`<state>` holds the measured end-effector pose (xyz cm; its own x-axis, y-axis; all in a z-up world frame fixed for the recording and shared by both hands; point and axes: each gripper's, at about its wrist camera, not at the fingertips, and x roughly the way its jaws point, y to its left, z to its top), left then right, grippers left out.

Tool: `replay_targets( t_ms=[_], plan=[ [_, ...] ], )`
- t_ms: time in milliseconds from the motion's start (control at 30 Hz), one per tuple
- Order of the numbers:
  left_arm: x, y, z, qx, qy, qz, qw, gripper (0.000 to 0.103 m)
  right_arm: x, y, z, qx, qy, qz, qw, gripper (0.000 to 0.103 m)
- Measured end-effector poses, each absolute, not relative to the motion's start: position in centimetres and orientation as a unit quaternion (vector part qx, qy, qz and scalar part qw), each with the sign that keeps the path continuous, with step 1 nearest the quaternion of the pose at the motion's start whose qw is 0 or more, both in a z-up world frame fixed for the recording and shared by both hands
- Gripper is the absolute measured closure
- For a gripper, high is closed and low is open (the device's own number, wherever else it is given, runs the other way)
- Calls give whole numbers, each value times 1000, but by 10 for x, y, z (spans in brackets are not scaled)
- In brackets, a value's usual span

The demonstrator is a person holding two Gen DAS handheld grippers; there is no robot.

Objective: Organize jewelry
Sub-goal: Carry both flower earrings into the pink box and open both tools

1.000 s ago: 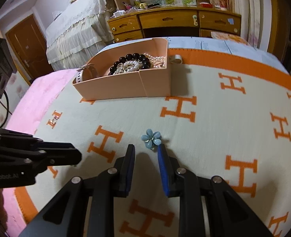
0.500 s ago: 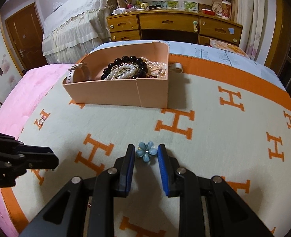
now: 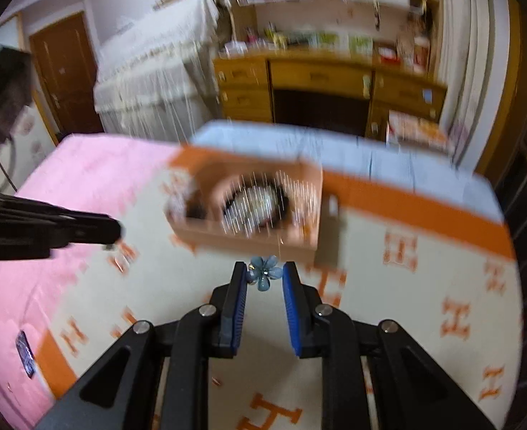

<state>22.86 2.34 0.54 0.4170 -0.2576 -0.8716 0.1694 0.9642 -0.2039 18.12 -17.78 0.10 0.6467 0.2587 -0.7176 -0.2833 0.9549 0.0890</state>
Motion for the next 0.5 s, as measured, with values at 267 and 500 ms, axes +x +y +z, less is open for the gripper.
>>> replay_targets(
  t_ms=[267,500],
  plan=[
    [276,25,45,-48,488,-93,867,90,229,-166,77,50,346,175,920,82],
    [314,20,-8,-70,520,-93,846,90,305,-153,19,135,424,180,877,82]
  ],
)
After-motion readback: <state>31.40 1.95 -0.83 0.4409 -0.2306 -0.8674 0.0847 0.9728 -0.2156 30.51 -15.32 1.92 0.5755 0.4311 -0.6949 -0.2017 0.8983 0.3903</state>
